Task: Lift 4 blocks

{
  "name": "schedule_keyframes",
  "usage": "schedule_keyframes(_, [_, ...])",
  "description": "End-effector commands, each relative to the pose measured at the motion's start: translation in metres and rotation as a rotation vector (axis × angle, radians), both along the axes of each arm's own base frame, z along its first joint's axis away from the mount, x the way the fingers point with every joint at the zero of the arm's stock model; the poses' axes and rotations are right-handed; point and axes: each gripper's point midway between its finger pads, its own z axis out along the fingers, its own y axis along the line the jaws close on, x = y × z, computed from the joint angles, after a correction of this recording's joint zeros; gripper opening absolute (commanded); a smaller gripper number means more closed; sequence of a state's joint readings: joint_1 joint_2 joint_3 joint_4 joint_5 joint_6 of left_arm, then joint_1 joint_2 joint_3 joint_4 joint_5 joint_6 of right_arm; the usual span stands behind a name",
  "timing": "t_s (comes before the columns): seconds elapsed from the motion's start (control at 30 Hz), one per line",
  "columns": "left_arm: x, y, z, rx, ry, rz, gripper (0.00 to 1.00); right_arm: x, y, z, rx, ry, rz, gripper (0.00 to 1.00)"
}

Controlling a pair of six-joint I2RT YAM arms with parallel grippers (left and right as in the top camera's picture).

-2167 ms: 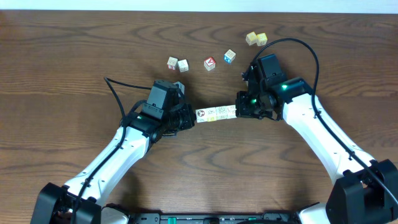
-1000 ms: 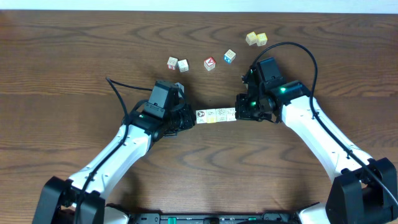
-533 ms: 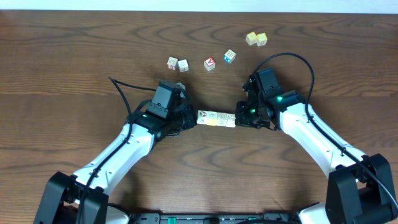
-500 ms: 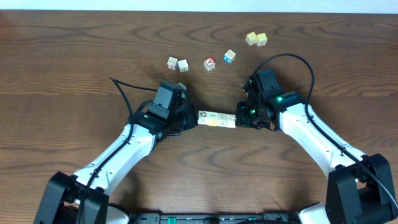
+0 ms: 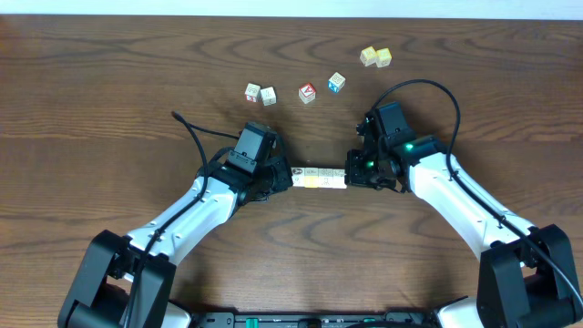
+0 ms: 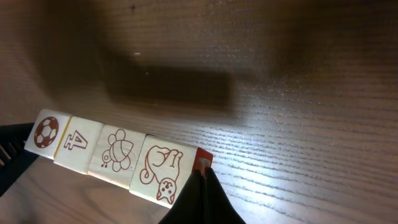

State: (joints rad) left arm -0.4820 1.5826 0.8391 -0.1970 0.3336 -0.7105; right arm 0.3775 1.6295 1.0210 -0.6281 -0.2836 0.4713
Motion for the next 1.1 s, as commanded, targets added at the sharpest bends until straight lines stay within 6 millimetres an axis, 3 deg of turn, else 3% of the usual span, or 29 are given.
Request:
schedule_keyframes(0.0, [-0.011,-0.037,0.019,-0.124,0.004,-0.104,0.07,-0.024,0.042,0.007,0.174,0.069,0.096,0.01])
schedule_keyframes(0.67, [-0.025,-0.051,0.014,-0.083,-0.003,-0.136,0.07,-0.022,0.042,0.004,0.177,0.054,0.094,0.01])
schedule_keyframes(1.07, [-0.027,-0.047,0.01,-0.06,0.009,-0.128,0.07,-0.019,0.039,0.001,0.155,0.045,0.086,0.01])
